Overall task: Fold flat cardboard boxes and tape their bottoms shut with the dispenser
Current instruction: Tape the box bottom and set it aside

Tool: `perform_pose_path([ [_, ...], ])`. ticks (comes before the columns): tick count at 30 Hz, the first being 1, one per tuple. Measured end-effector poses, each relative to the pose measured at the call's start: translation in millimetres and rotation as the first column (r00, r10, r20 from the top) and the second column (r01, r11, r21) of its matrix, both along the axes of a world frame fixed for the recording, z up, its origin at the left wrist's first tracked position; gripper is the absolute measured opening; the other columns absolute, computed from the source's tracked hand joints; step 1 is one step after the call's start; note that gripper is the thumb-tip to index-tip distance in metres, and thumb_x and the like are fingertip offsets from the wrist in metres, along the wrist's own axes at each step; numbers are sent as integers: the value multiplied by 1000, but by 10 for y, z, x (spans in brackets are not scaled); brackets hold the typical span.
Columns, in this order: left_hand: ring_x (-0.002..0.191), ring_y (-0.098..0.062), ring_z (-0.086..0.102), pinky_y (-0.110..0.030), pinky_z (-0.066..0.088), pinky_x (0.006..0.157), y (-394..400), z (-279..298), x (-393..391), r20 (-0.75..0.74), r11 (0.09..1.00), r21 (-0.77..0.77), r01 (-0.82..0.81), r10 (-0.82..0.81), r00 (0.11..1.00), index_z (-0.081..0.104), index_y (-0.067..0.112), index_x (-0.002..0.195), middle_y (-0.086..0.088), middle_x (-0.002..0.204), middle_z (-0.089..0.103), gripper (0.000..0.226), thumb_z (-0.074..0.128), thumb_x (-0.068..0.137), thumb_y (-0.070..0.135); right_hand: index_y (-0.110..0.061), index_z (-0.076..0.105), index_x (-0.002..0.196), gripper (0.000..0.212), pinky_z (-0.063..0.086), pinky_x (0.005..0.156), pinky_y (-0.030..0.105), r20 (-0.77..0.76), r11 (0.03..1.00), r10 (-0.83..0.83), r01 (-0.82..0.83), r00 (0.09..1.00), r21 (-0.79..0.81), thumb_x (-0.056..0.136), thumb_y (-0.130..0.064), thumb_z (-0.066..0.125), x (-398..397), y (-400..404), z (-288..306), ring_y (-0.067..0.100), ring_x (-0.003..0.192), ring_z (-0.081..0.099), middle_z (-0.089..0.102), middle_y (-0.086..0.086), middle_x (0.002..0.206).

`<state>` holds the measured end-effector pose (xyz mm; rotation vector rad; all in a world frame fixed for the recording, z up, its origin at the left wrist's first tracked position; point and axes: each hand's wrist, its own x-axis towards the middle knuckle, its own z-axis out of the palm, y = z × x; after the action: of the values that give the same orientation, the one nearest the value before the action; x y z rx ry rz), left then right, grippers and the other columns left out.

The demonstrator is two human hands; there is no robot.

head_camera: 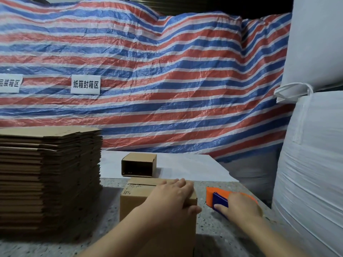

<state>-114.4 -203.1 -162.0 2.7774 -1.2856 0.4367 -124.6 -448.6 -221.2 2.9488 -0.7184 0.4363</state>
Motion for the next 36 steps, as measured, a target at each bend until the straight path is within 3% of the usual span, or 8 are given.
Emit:
perform_pose_path([
  [8,145,-23,29,-43,25,117,-5,-54,63,30,1000,-8,16,-16,999,20,34,153,-1,158,31,72,39,93,67,-26,67,102,76,47,87,35,-66,997,-64,61,996,-57,83,-88,28,122,80,-307,16,97,66,72,-4,108],
  [12,145,-22,29,-41,25,116,7,-70,69,60,999,-14,30,-29,998,22,33,153,-1,157,32,70,39,94,67,-20,65,92,73,47,86,39,257,997,8,-26,966,68,94,-73,14,10,339,17,18,88,65,71,1,95],
  [14,144,-22,31,-41,27,115,-1,-67,59,64,1000,-3,26,-26,998,24,32,152,-1,156,34,69,39,94,66,-13,63,77,74,53,75,38,394,846,24,-229,919,482,99,-67,18,-61,496,199,19,74,64,68,3,76],
  [16,143,-22,32,-40,28,114,-4,-65,49,72,1000,1,25,-25,997,26,30,150,-1,154,36,68,40,94,65,-6,68,86,71,55,70,36,317,436,-43,-268,947,859,102,-64,29,-125,650,340,24,79,70,72,10,82],
  [19,141,-21,34,-38,30,114,-2,-52,27,84,1000,9,24,-24,996,27,29,150,-2,153,37,66,41,95,63,-5,66,102,62,55,66,32,214,159,6,-212,977,964,100,-62,42,-225,784,437,28,89,70,72,15,97],
  [26,144,-24,31,-41,26,115,-10,-24,17,79,1000,19,23,-24,997,27,26,151,-6,155,35,70,40,94,65,-8,64,98,21,48,56,30,305,-21,-61,-307,950,951,101,-28,59,-140,766,426,20,69,53,56,6,75],
  [34,135,-22,40,-42,32,110,-24,-52,63,71,999,-16,37,-36,997,38,25,143,-2,144,45,62,47,94,61,-12,72,104,34,49,56,31,390,-92,-124,-402,913,911,103,-40,53,-96,1010,116,13,49,59,65,3,60],
  [36,128,-21,44,-40,35,106,-12,-47,60,74,998,-37,55,-53,996,42,26,140,1,137,49,58,49,94,60,-16,75,106,37,54,64,36,388,-86,-139,-402,911,912,104,-43,51,-114,1070,92,19,62,66,67,7,61],
])
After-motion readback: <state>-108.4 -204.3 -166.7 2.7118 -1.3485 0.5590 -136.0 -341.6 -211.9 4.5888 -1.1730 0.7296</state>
